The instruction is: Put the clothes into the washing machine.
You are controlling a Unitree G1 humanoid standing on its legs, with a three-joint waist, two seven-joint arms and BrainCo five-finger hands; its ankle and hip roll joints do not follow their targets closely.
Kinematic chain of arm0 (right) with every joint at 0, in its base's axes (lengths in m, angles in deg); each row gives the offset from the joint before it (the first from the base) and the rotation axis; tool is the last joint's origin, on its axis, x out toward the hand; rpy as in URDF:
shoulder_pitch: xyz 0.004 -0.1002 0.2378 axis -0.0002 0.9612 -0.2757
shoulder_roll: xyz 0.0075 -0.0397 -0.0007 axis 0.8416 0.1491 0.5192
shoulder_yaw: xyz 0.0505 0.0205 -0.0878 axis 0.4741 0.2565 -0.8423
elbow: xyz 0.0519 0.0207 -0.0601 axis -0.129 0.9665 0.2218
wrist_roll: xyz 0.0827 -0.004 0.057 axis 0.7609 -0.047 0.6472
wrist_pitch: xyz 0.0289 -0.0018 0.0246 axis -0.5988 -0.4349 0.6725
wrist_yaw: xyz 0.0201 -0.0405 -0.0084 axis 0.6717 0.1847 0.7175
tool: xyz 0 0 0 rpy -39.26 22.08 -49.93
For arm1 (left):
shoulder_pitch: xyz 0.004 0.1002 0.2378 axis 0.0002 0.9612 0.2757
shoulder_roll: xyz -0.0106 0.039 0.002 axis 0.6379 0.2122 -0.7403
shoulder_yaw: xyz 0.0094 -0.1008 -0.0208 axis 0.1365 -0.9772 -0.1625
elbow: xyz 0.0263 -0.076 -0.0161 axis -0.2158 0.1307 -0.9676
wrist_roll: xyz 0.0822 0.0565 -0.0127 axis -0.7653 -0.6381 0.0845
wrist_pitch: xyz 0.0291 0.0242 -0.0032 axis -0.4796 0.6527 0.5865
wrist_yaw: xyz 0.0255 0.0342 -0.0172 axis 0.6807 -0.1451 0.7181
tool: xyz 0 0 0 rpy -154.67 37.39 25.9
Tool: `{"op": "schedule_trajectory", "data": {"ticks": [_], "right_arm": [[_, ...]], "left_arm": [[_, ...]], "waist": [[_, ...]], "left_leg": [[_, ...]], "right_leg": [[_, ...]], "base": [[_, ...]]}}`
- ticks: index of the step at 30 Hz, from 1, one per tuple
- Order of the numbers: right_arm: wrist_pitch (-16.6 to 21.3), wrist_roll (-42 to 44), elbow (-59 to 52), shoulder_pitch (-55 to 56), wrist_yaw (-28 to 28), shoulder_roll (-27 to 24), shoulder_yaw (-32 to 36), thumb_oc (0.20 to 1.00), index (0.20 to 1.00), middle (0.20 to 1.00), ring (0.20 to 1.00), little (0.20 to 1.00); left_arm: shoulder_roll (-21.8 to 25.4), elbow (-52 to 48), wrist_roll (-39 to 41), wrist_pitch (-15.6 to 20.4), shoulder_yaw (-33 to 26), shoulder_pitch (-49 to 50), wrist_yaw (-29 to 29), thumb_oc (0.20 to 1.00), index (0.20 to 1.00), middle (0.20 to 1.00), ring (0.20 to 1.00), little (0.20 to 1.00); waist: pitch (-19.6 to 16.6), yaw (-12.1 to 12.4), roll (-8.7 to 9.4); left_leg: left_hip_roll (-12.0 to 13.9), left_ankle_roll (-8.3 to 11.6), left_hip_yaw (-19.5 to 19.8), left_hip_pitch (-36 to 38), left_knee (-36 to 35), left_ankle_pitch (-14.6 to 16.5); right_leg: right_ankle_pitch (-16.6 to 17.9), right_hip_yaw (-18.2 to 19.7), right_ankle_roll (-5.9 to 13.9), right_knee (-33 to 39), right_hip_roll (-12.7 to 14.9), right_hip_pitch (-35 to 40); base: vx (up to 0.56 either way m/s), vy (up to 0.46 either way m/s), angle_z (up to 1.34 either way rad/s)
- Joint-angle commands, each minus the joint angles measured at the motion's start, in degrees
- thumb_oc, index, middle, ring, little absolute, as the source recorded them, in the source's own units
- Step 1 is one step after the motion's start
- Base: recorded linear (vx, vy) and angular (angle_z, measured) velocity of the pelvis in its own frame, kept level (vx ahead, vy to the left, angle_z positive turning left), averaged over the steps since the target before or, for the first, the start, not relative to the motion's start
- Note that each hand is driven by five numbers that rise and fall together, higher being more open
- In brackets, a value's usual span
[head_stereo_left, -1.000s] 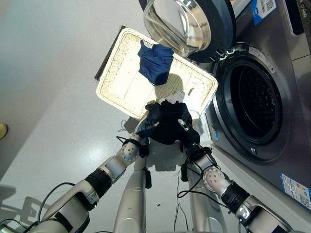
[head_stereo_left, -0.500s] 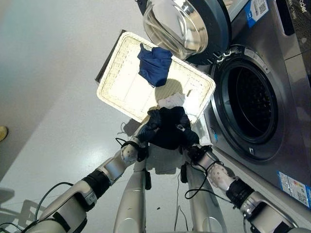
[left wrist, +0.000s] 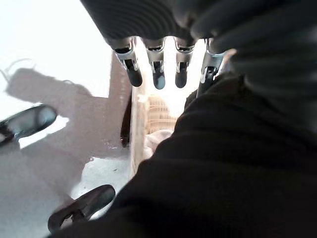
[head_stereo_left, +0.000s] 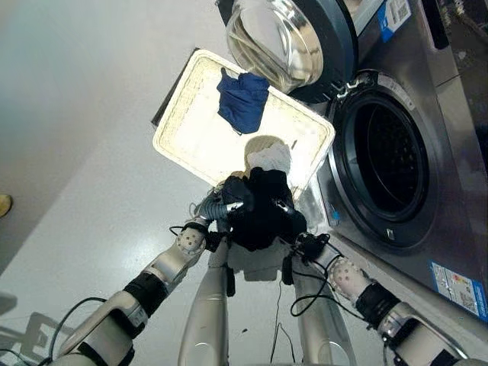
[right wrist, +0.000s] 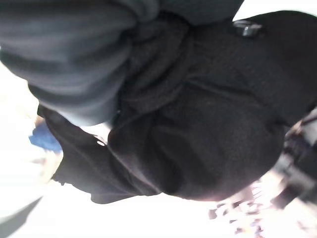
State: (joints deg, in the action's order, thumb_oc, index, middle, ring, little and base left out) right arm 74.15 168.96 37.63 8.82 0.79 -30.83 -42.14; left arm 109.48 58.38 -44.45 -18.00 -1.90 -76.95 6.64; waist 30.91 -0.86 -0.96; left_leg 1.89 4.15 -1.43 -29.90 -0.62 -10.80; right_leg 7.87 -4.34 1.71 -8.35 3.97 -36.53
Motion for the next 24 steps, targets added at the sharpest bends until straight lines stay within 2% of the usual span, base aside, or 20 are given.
{"op": "schedule_trajectory", "data": {"ticks": [1, 2, 5, 6, 8, 11, 12, 13, 15, 16, 17, 18, 19, 20, 21, 23, 24], "right_arm": [[1.8, 10.8, -4.9, -1.3, 4.1, 1.4, 3.2, 0.2, 0.2, 0.2, 0.2, 0.2], [2.8, 17.0, -3.6, -1.8, 3.9, 1.2, 5.9, 0.2, 0.2, 0.2, 0.2, 0.2], [5.1, 22.9, -1.6, -2.7, 3.5, 0.2, 10.0, 0.2, 0.2, 0.2, 0.2, 0.2], [9.9, 22.9, -0.6, -3.1, 1.1, 0.6, 15.8, 0.2, 0.2, 0.2, 0.2, 0.2], [14.6, 22.9, -0.1, -3.9, -1.9, 0.7, 21.8, 0.2, 0.2, 0.2, 0.2, 0.2], [24.1, 22.9, -0.6, -6.3, -8.5, -0.8, 30.6, 0.2, 0.2, 0.2, 0.2, 0.2], [26.4, 22.9, -0.5, -7.3, -10.8, -1.7, 33.1, 0.2, 0.2, 0.2, 0.2, 0.2], [32.9, 22.9, -0.1, -9.9, -16.0, -4.5, 37.8, 0.2, 0.2, 0.2, 0.2, 0.2], [38.7, 22.9, 1.3, -12.9, -19.9, -8.0, 41.9, 0.2, 0.2, 0.2, 0.2, 0.2], [40.0, 22.9, 2.0, -13.4, -20.6, -9.1, 43.0, 0.2, 0.2, 0.2, 0.2, 0.2], [47.3, 22.9, 3.9, -16.1, -24.0, -13.4, 46.3, 0.2, 0.2, 0.2, 0.2, 0.2], [49.8, 22.9, 4.3, -16.6, -25.3, -14.7, 47.1, 0.2, 0.2, 0.2, 0.2, 0.2], [57.3, 22.1, 3.3, -18.3, -28.8, -17.3, 49.2, 0.2, 0.2, 0.2, 0.2, 0.2], [62.2, 21.6, 2.2, -19.4, -30.7, -18.7, 50.4, 0.2, 0.2, 0.2, 0.2, 0.2], [69.1, 22.4, 0.7, -20.1, -32.1, -20.3, 51.6, 0.2, 0.2, 0.2, 0.2, 0.2], [78.5, 22.9, -0.7, -20.6, -34.7, -22.6, 53.3, 0.2, 0.2, 0.2, 0.2, 0.2], [81.0, 22.9, -0.8, -20.7, -36.6, -24.1, 53.9, 0.2, 0.2, 0.2, 0.2, 0.2]], "left_arm": [[-1.0, 0.7, 3.5, 3.0, -3.5, 1.3, -6.0, 1.0, 1.0, 1.0, 1.0, 1.0], [-1.1, 2.7, 5.8, 4.4, -6.2, 1.9, -7.2, 1.0, 1.0, 1.0, 1.0, 1.0], [-1.4, 5.2, 9.3, 6.3, -9.5, 2.7, -6.9, 1.0, 1.0, 1.0, 1.0, 1.0], [-2.0, 8.0, 12.4, 8.1, -13.1, 3.7, -5.7, 1.0, 1.0, 1.0, 1.0, 1.0], [-2.9, 10.8, 14.6, 9.8, -15.8, 4.7, -4.0, 1.0, 1.0, 1.0, 1.0, 1.0], [-4.1, 14.3, 16.5, 11.9, -18.7, 6.2, -1.8, 1.0, 1.0, 1.0, 1.0, 1.0], [-4.4, 15.5, 16.7, 12.6, -19.2, 6.6, -1.3, 1.0, 1.0, 1.0, 1.0, 1.0], [-4.8, 18.0, 16.8, 14.0, -20.1, 7.2, 0.1, 1.0, 1.0, 1.0, 1.0, 1.0], [-5.2, 19.8, 16.6, 14.7, -20.9, 7.5, 1.5, 1.0, 1.0, 1.0, 1.0, 1.0], [-5.3, 20.3, 16.7, 14.9, -20.9, 7.7, 2.0, 1.0, 1.0, 1.0, 1.0, 1.0], [-5.1, 21.3, 16.7, 14.8, -21.3, 7.6, 3.2, 1.0, 1.0, 1.0, 1.0, 1.0], [-5.0, 21.5, 16.6, 14.8, -21.3, 7.8, 3.4, 1.0, 1.0, 1.0, 1.0, 1.0], [-4.7, 21.7, 16.0, 14.5, -21.5, 7.7, 4.0, 1.0, 1.0, 1.0, 1.0, 1.0], [-4.5, 21.6, 15.8, 14.3, -21.6, 7.4, 4.0, 1.0, 1.0, 1.0, 1.0, 1.0], [-4.1, 21.4, 15.4, 13.9, -21.4, 7.5, 4.3, 1.0, 1.0, 1.0, 1.0, 1.0], [-3.1, 20.6, 15.0, 12.8, -21.0, 6.6, 4.4, 1.0, 1.0, 1.0, 1.0, 1.0], [-2.5, 20.1, 14.8, 11.9, -20.8, 6.2, 4.7, 1.0, 1.0, 1.0, 1.0, 1.0]], "waist": [[-1.1, -1.6, -4.08], [-1.1, -1.6, -5.14], [-1.1, -1.9, -6.44], [-1.1, -2.2, -7.62], [-1.1, -2.6, -8.52], [-1.1, -3.4, -9.61], [-1.1, -3.8, -9.86], [-1.1, -4.2, -10.31], [-1.1, -4.6, -10.6], [-1.1, -4.7, -10.65], [-1.1, -5.0, -10.63], [-1.1, -5.1, -10.55], [-1.1, -5.3, -10.32], [-1.1, -5.5, -10.07], [-1.1, -5.7, -9.7], [-1.1, -5.9, -9.17], [-1.1, -6.1, -8.89]], "left_leg": [[-5.9, -1.25, -1.1, -0.4, 4.7, 5.2], [-5.8, -1.05, -1.5, -0.4, 4.7, 5.0], [-5.8, -0.81, -2.1, -0.4, 4.8, 4.9], [-5.6, -0.52, -2.9, 0.0, 4.7, 5.0], [-5.5, -0.37, -3.6, 0.3, 4.6, 5.2], [-5.1, -0.09, -4.8, 0.6, 4.4, 5.5], [-5.1, -0.04, -5.0, 0.8, 4.3, 5.6], [-4.8, 0.13, -5.7, 0.9, 4.3, 5.8], [-4.6, 0.28, -6.3, 0.4, 4.4, 5.6], [-4.5, 0.35, -6.4, 0.8, 4.5, 6.0], [-4.4, 0.4, -6.9, 0.0, 4.8, 5.7], [-4.4, 0.46, -6.9, 0.5, 4.9, 6.2], [-4.3, 0.46, -7.3, 0.1, 5.0, 6.3], [-4.2, 0.44, -7.4, -0.6, 5.2, 5.9], [-4.2, 0.49, -7.4, -0.6, 5.4, 6.4], [-4.2, 0.53, -7.4, -1.6, 6.1, 6.5], [-4.3, 0.52, -7.3, -2.0, 6.4, 6.5]], "right_leg": [[-4.4, -1.6, 2.53, -0.7, -2.5, 2.3], [-4.6, -1.6, 2.42, -1.0, -2.3, 2.1], [-5.0, -1.3, 2.38, -1.5, -2.0, 1.7], [-5.4, -1.2, 2.4, -1.8, -1.7, 1.7], [-5.9, -0.9, 2.4, -2.1, -1.6, 1.5], [-6.6, -0.3, 2.21, -2.4, -1.7, 1.4], [-6.9, -0.1, 2.12, -2.5, -1.8, 1.3], [-7.3, 0.3, 1.96, -2.7, -1.9, 1.2], [-7.1, 0.8, 1.72, -2.8, -2.1, 0.7], [-7.6, 0.9, 1.74, -2.9, -2.1, 1.0], [-7.0, 1.3, 1.47, -2.7, -2.3, 0.4], [-7.6, 1.4, 1.51, -2.8, -2.3, 0.9], [-7.4, 1.6, 1.43, -2.4, -2.5, 0.7], [-6.9, 1.6, 1.36, -2.3, -2.6, 0.2], [-7.3, 1.7, 1.43, -2.3, -2.7, 0.5], [-7.0, 2.0, 1.46, -2.5, -2.9, -0.3], [-7.0, 2.1, 1.47, -2.7, -3.0, -0.5]], "base": [[0.0, 0.0, 0.0], [0.01, -0.005, 0.04], [0.03, 0.032, 0.04], [0.05, 0.061, -0.01], [0.07, 0.083, -0.07], [0.07, 0.085, -0.19], [0.09, 0.103, -0.24], [0.08, 0.091, -0.21], [0.06, 0.07, -0.18], [0.05, 0.064, -0.24], [0.08, 0.046, -0.21], [0.06, 0.037, -0.15], [0.03, 0.005, -0.09], [0.03, -0.01, -0.09], [0.02, -0.025, -0.05], [0.02, -0.056, -0.01], [-0.01, -0.056, 0.04]]}}
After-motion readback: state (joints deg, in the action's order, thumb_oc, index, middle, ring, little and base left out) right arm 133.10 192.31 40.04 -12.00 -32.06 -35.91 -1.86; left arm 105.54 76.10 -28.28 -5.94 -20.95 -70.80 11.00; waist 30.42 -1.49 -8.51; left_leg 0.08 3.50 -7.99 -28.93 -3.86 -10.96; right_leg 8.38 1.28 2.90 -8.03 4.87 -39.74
